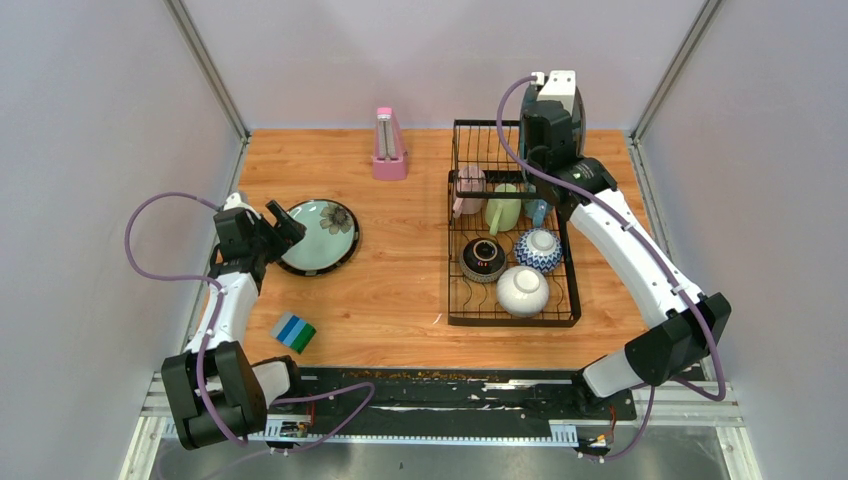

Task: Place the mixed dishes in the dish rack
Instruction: Insert the plate into the dish rack.

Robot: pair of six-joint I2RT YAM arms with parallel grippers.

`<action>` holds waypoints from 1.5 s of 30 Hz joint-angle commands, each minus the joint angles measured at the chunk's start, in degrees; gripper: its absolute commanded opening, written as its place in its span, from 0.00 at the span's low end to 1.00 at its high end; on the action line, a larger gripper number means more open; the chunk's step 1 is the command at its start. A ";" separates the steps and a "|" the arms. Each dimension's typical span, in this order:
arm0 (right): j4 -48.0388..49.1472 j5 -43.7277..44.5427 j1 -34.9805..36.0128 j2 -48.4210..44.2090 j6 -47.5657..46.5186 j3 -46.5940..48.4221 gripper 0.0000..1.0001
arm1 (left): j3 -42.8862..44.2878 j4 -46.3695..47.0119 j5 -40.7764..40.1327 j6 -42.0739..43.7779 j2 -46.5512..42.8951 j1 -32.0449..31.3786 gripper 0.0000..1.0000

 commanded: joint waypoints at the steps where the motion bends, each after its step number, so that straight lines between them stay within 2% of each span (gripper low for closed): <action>1: 5.47 -0.39 -0.52 -2.08 0.46 1.11 0.31 | 1.42 1.09 0.19 0.70 -0.01 -0.02 1.00; 12: 4.90 -1.54 -1.03 -2.20 0.87 1.42 0.34 | 1.61 1.22 0.40 0.65 0.32 -0.02 1.00; 19: 4.53 -3.42 -1.44 -2.48 0.49 1.73 0.39 | 1.72 0.87 -0.03 1.10 0.35 -0.02 1.00; 23: 4.22 -4.91 -1.49 -3.01 0.54 1.54 0.58 | 1.94 0.34 -0.56 1.48 -0.24 -0.02 1.00; 29: 3.42 -7.97 -1.51 -4.21 0.49 1.60 0.73 | 1.74 0.23 -0.48 1.43 -0.25 -0.02 1.00; 38: 3.25 -14.33 -1.54 -6.43 0.71 1.70 0.82 | 1.60 -0.22 -1.56 1.53 -0.64 -0.02 1.00; 45: 3.25 -17.26 -1.53 -8.26 2.50 1.72 0.85 | 1.75 -2.66 -7.08 1.45 -2.43 -0.02 1.00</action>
